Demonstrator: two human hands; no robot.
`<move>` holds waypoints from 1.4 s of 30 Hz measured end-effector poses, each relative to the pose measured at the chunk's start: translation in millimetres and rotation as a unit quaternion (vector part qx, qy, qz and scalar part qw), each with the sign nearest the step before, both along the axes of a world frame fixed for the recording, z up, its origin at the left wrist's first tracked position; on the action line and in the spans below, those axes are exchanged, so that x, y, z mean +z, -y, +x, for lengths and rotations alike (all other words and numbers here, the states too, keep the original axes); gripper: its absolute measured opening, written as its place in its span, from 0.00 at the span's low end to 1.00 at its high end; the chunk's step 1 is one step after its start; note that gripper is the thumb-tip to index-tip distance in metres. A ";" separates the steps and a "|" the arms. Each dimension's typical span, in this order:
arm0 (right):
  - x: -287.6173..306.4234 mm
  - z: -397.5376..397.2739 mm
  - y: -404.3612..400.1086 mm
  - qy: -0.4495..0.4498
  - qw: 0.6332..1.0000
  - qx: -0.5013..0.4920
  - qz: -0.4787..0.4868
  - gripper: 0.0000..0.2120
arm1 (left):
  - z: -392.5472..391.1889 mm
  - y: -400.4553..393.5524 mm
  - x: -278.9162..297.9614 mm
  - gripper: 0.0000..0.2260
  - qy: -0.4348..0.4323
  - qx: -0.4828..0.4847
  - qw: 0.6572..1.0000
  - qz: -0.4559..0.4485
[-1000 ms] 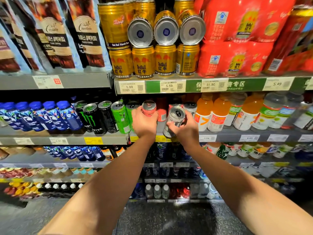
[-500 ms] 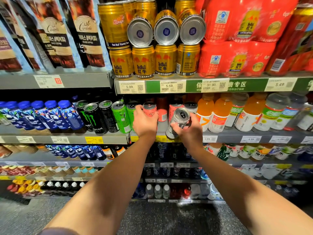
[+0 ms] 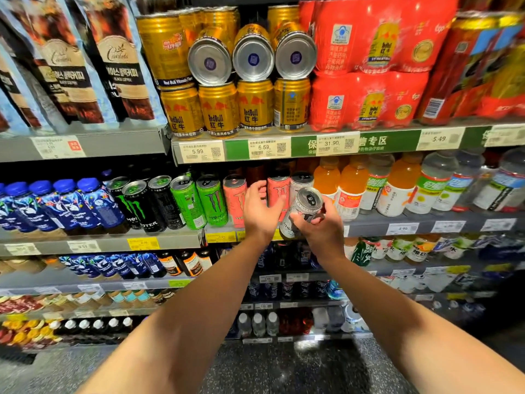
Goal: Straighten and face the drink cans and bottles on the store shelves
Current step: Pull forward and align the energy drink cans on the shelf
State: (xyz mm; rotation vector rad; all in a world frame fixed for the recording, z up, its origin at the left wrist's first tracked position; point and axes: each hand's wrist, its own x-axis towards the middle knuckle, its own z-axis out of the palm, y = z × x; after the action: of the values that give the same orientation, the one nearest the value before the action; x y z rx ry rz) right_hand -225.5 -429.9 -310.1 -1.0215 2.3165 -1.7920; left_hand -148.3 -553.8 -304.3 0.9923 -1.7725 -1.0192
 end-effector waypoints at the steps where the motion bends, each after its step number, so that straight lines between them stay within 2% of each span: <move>1: -0.4 -3.0 -3.9 -0.001 1.000 -0.003 0.006 0.23 | -5.8 3.3 -4.1 0.28 -0.002 -0.018 0.999 0.051; 3: -1.6 -9.7 -12.7 -0.007 1.000 -0.011 0.020 0.23 | -14.0 8.8 -7.7 0.35 0.006 -0.045 0.994 0.098; 5: -3.9 -15.1 -19.6 -0.014 1.000 -0.013 0.025 0.24 | -17.9 14.3 -6.8 0.37 0.025 -0.058 0.994 0.094; 8: -6.9 -20.7 -25.7 0.000 1.000 -0.020 0.023 0.21 | -20.8 21.9 -4.1 0.35 0.067 -0.050 0.994 0.072; 17: -8.7 -27.3 -31.8 0.011 0.999 -0.029 0.030 0.20 | -21.2 20.7 -0.3 0.25 0.082 -0.022 0.996 0.033; 23: -1.6 -24.3 -27.0 0.001 0.999 -0.020 0.039 0.20 | -6.6 0.1 -1.7 0.30 0.054 0.006 0.998 -0.008; 26: 0.0 -20.5 -18.6 -0.009 0.999 -0.008 0.036 0.21 | 2.6 -8.0 -3.6 0.30 0.062 0.041 0.995 -0.059; 29: 1.0 -13.3 -6.9 -0.003 1.000 0.002 0.026 0.21 | 10.7 -11.5 -5.0 0.29 0.065 0.072 0.993 -0.066; 36: 12.2 3.3 17.5 -0.077 0.997 0.015 -0.018 0.25 | 23.8 -3.1 1.1 0.29 0.011 0.087 0.996 -0.015; 42: 16.2 11.4 41.1 -0.132 0.991 0.011 -0.029 0.26 | 30.2 0.8 2.8 0.28 0.018 0.090 0.995 -0.042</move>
State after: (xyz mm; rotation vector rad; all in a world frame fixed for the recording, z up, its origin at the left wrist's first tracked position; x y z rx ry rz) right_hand -214.1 -471.1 -293.9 -1.3653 2.3950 -1.8261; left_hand -118.1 -554.6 -301.5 1.1006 -1.7063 -0.8131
